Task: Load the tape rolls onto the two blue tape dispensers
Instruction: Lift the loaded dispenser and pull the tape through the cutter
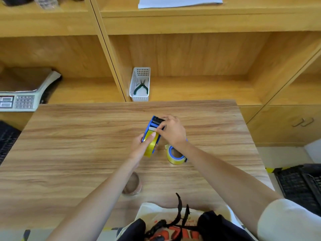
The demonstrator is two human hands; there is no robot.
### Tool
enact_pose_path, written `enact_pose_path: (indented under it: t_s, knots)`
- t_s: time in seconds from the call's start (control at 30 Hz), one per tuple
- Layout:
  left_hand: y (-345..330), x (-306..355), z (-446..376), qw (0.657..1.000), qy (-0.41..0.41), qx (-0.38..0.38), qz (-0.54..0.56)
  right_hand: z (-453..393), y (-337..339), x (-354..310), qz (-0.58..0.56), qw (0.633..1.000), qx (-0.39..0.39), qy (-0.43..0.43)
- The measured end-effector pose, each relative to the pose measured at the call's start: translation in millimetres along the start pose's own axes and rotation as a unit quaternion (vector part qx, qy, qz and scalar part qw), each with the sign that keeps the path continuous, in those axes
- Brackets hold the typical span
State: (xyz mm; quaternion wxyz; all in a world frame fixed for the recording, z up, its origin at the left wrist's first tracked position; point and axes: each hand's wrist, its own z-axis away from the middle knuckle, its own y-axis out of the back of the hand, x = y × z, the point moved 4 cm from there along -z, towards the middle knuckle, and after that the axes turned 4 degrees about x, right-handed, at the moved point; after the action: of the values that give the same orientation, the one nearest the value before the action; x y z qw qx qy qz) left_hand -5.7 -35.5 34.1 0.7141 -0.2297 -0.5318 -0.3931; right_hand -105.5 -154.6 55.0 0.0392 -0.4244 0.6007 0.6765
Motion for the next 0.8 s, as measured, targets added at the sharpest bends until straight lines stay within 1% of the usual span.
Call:
enact_pose_path:
  t_s: [0.07,0.13,0.27,0.4,0.5,0.6,0.73,0.8]
  knots:
    - [-2.7,-1.5,1.4,0.999,-0.009,0.044,-0.011,1.7,-5.2,4.1,-0.047,0.996,-0.002,-0.072]
    - [-5.8,-1.6,5.1,0.998,-0.015,0.061,-0.019,1.6,-7.8,6.5,-0.077,0.989,-0.019,-0.123]
    - [-11.2,-1.1,9.8,0.997,-0.033,0.059,-0.036,0.3,-1.4,10.1,-0.054,0.986,-0.052,-0.146]
    - [-20.9,-1.4,9.1,1.0,-0.015,0.015,-0.014,-4.4,5.1,14.3,-0.023,0.986,-0.065,-0.151]
    - [-22.0,-3.0,8.6,0.999,-0.008,-0.021,-0.044,-8.6,10.4,15.8,-0.013,0.988,-0.049,-0.147]
    - [-20.4,-7.0,7.3,0.996,0.017,-0.07,-0.044,-10.6,8.9,17.3,-0.025,0.989,-0.041,-0.141]
    - [-17.6,-6.5,10.5,0.989,0.036,-0.143,0.005,-11.4,1.3,19.3,-0.06,0.994,-0.03,-0.092]
    - [-14.6,-8.0,7.2,0.987,0.053,-0.154,0.007,-10.3,-2.8,21.9,-0.078,0.994,-0.032,-0.067]
